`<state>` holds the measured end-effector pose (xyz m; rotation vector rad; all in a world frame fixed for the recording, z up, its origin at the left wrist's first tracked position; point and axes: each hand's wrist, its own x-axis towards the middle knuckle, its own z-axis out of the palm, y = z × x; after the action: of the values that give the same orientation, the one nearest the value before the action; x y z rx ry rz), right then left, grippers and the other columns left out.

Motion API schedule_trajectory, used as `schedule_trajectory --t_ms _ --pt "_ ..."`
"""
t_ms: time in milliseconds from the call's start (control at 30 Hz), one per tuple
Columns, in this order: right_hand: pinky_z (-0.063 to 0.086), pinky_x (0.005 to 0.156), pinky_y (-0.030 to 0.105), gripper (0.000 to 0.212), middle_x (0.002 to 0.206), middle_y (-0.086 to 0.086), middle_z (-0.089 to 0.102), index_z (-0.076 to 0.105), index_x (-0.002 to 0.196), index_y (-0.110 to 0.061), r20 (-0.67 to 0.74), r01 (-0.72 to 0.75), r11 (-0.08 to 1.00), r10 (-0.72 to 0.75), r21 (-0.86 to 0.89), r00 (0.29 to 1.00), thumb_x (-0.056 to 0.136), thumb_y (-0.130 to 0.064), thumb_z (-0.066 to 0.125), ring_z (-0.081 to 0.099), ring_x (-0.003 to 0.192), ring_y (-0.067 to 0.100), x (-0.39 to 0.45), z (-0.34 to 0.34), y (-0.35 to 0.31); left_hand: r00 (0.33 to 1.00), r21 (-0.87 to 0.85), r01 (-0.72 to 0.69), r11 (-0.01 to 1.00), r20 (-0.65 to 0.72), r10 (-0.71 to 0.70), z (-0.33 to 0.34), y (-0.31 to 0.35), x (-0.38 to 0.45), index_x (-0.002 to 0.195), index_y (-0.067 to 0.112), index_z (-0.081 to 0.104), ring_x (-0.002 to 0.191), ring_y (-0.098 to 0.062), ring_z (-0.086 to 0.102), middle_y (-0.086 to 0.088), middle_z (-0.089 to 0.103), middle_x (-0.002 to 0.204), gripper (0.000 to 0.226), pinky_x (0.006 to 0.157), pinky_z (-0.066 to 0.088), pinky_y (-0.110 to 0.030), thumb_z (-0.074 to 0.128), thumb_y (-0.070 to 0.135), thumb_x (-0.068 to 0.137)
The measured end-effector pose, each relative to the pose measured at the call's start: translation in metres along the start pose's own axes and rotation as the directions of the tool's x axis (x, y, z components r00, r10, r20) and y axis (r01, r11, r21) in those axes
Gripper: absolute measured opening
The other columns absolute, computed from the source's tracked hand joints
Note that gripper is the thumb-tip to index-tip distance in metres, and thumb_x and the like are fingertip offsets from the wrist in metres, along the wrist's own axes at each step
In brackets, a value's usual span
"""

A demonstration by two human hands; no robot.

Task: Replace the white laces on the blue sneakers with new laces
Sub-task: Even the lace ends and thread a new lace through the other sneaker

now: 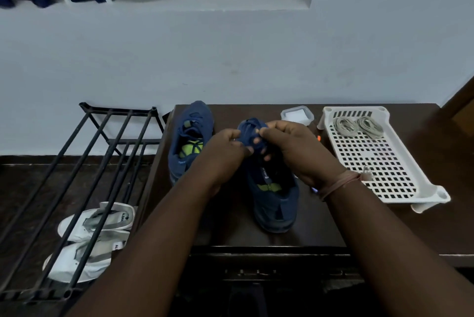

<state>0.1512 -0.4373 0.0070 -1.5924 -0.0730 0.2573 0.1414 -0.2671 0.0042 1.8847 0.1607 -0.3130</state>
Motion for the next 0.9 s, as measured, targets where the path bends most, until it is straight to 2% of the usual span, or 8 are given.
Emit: schedule_trajectory --t_ms 133,300,467,567,667,767,833,900 --pt "0.049 0.062 0.03 0.018 0.09 0.021 0.063 0.066 0.103 0.001 0.088 -0.057 0.995 0.049 0.086 0.995 0.101 -0.01 0.051 0.056 0.072 0.024 0.012 -0.003 0.002 0.998 -0.334 0.046 0.941 0.054 -0.03 -0.006 0.004 0.006 0.124 0.018 0.065 0.104 -0.02 0.072 -0.005 0.076 0.112 0.03 0.088 0.058 -0.036 0.07 0.019 0.094" --pt "0.049 0.06 0.029 0.02 0.092 0.021 0.067 0.067 0.11 0.004 0.196 -0.053 0.997 0.042 0.052 0.98 0.098 -0.008 0.057 0.057 0.076 0.026 0.025 -0.002 0.003 0.992 -0.269 -0.052 0.962 -0.123 0.019 -0.008 0.002 0.008 0.114 0.011 0.07 0.078 -0.015 0.071 -0.013 0.076 0.096 0.017 0.059 0.054 -0.021 0.064 0.013 0.098" --pt "0.047 0.052 0.024 0.017 0.081 0.019 0.068 0.069 0.107 0.002 0.072 -0.02 0.999 0.017 0.041 0.997 0.09 -0.002 0.067 0.058 0.069 0.024 0.029 -0.011 0.009 0.983 -0.144 -0.035 0.989 -0.186 0.008 -0.009 0.0 0.009 0.102 0.018 0.074 0.088 -0.032 0.073 -0.009 0.077 0.093 0.01 0.077 0.061 -0.051 0.065 0.019 0.097" --pt "0.044 0.047 0.023 0.011 0.074 0.011 0.068 0.07 0.1 0.001 -0.052 0.019 0.999 -0.017 0.047 0.998 0.091 0.001 0.064 0.059 0.061 0.015 0.028 -0.013 0.011 0.973 -0.261 0.019 0.965 -0.218 -0.078 -0.014 0.0 0.016 0.103 0.013 0.073 0.087 -0.036 0.073 -0.016 0.075 0.097 0.011 0.073 0.061 -0.051 0.064 0.017 0.097" --pt "0.044 0.047 0.025 0.01 0.066 0.009 0.067 0.071 0.09 -0.008 -0.191 0.05 0.995 -0.066 -0.084 0.979 0.092 -0.002 0.063 0.058 0.056 0.015 0.028 -0.016 0.013 0.957 -0.306 0.029 0.952 -0.266 -0.115 -0.017 0.001 0.023 0.105 0.012 0.072 0.081 -0.024 0.069 -0.011 0.075 0.093 0.012 0.065 0.058 -0.033 0.063 0.01 0.096" --pt "0.048 0.053 0.025 0.013 0.066 0.002 0.069 0.072 0.086 -0.017 -0.305 0.085 0.958 -0.171 -0.275 0.937 0.091 -0.009 0.064 0.06 0.053 0.01 0.032 -0.022 0.017 0.914 -0.335 0.014 0.942 -0.377 -0.147 -0.019 0.004 0.027 0.1 0.015 0.07 0.076 -0.015 0.063 -0.005 0.069 0.084 0.015 0.063 0.053 -0.025 0.06 0.004 0.095" --pt "0.053 0.066 0.027 0.014 0.074 -0.004 0.07 0.071 0.087 -0.02 -0.318 0.079 0.897 -0.235 -0.435 0.919 0.091 -0.01 0.063 0.064 0.064 0.009 0.037 -0.026 0.021 0.869 -0.332 -0.035 0.942 -0.476 -0.135 -0.019 0.006 0.029 0.1 0.018 0.067 0.077 -0.014 0.061 -0.002 0.068 0.085 0.018 0.068 0.052 -0.026 0.058 0.003 0.095" --pt "0.052 0.079 0.029 0.016 0.09 -0.001 0.071 0.069 0.096 -0.019 -0.247 0.02 0.804 -0.206 -0.595 0.947 0.093 -0.011 0.056 0.066 0.082 0.014 0.038 -0.026 0.025 0.824 -0.221 -0.08 0.972 -0.564 -0.061 -0.016 0.009 0.031 0.101 0.022 0.064 0.072 -0.012 0.059 0.001 0.066 0.085 0.022 0.062 0.048 -0.025 0.054 0.003 0.096"
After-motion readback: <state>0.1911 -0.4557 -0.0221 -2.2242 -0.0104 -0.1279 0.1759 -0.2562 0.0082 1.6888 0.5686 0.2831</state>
